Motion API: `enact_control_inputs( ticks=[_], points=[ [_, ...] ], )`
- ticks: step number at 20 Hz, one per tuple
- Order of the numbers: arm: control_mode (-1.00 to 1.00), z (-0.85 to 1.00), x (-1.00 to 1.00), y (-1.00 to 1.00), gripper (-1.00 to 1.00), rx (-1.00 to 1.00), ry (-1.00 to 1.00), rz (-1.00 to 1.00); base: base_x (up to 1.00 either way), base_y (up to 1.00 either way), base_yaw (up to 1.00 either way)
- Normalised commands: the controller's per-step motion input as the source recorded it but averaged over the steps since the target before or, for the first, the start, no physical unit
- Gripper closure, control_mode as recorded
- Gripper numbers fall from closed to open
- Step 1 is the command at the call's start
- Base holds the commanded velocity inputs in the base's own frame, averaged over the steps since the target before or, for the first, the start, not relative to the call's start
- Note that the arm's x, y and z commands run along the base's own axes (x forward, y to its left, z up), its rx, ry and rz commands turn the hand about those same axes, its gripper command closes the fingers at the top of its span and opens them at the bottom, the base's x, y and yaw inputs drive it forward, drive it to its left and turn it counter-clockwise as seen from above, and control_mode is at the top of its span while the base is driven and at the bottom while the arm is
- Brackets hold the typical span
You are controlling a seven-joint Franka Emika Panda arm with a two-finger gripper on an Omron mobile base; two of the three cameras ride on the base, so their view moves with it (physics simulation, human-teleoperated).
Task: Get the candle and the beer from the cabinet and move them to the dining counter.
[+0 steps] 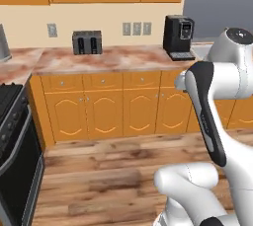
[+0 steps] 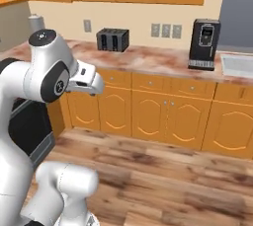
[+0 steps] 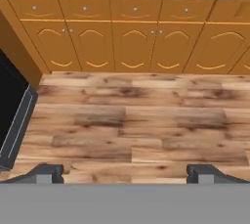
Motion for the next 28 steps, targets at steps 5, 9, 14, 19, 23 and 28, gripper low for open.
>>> enact_control_inputs(
  ticks=[5,9,14,19,23,28],
  points=[
    [1.0,0.0,0.0,0.0,-1.0,0.0,0.0,0.0,1.0,-0.01,0.46],
    [1.0,0.0,0.0,0.0,-1.0,0.0,0.0,0.0,1.0,-0.02,0.62],
    [1.0,0.0,0.0,0.0,-1.0,0.0,0.0,0.0,1.0,-0.04,0.63],
    [1.0,0.0,0.0,0.0,-1.0,0.0,0.0,0.0,1.0,-0.13,0.62],
    [1.0,0.0,0.0,0.0,-1.0,0.0,0.0,0.0,1.0,-0.01,0.58],
    [1.0,0.0,0.0,0.0,-1.0,0.0,0.0,0.0,0.98,-0.03,0.48]
  ],
)
